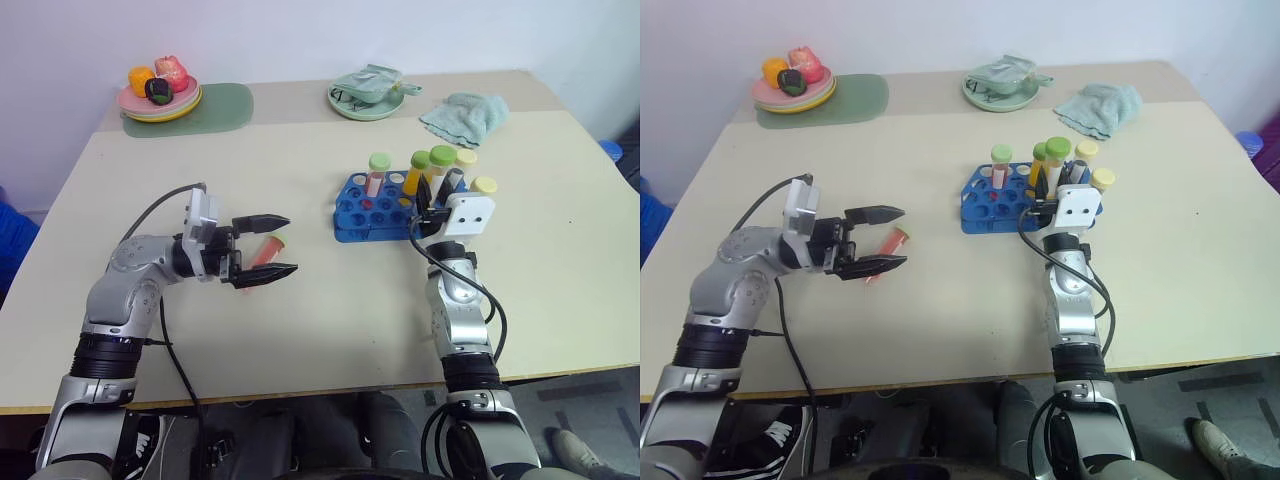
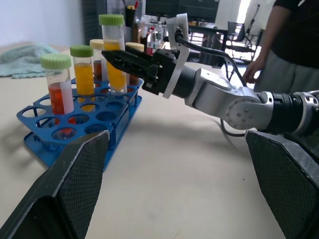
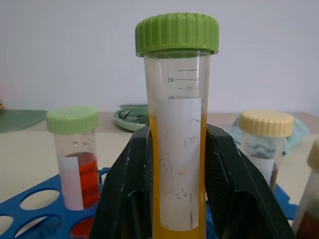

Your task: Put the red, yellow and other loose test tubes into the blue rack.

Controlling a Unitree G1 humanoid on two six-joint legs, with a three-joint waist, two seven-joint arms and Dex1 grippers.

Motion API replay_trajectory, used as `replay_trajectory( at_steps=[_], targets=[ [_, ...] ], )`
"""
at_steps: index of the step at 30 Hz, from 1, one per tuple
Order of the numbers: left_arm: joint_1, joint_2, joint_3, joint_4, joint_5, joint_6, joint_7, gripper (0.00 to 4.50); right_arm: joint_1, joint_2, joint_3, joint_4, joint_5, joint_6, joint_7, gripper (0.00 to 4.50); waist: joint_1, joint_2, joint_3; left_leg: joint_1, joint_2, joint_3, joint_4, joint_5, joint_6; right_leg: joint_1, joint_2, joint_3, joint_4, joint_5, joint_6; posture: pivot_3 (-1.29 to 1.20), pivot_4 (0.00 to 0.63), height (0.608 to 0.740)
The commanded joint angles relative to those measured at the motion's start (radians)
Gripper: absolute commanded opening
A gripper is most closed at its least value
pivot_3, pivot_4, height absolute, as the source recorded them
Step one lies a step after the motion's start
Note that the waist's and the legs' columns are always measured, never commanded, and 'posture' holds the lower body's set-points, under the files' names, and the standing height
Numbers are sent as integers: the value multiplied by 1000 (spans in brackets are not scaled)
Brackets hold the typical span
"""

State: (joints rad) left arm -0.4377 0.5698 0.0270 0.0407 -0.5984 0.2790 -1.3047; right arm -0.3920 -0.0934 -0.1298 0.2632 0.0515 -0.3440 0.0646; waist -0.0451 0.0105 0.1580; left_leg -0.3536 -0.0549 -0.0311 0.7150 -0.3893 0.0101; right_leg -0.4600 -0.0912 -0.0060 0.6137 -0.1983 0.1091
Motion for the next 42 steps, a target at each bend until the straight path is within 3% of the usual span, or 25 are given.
replay_trajectory(
  at_steps=[1, 36, 42],
  targets=[
    [-2, 12, 31, -24, -13, -3, 0, 4500, 13, -7, -1, -40, 1, -23, -2, 917, 0, 0, 0, 0, 0, 0, 0, 0, 0, 0, 0, 0, 0, 0, 0, 0, 150, 740],
    [2, 15, 38, -47, -22, 16, 13, 4500, 2, -39, 35, 35, -29, -60, 6, 917, 1, 0, 0, 0, 0, 0, 0, 0, 0, 1, 0, 0, 0, 0, 0, 0, 150, 740],
    [-3, 15, 39, -46, -23, 20, 15, 4500, 7, -28, 31, 22, -14, -57, 10, 3717, 0, 0, 0, 0, 0, 0, 0, 0, 0, 0, 0, 0, 0, 0, 0, 0, 150, 740]
  ],
)
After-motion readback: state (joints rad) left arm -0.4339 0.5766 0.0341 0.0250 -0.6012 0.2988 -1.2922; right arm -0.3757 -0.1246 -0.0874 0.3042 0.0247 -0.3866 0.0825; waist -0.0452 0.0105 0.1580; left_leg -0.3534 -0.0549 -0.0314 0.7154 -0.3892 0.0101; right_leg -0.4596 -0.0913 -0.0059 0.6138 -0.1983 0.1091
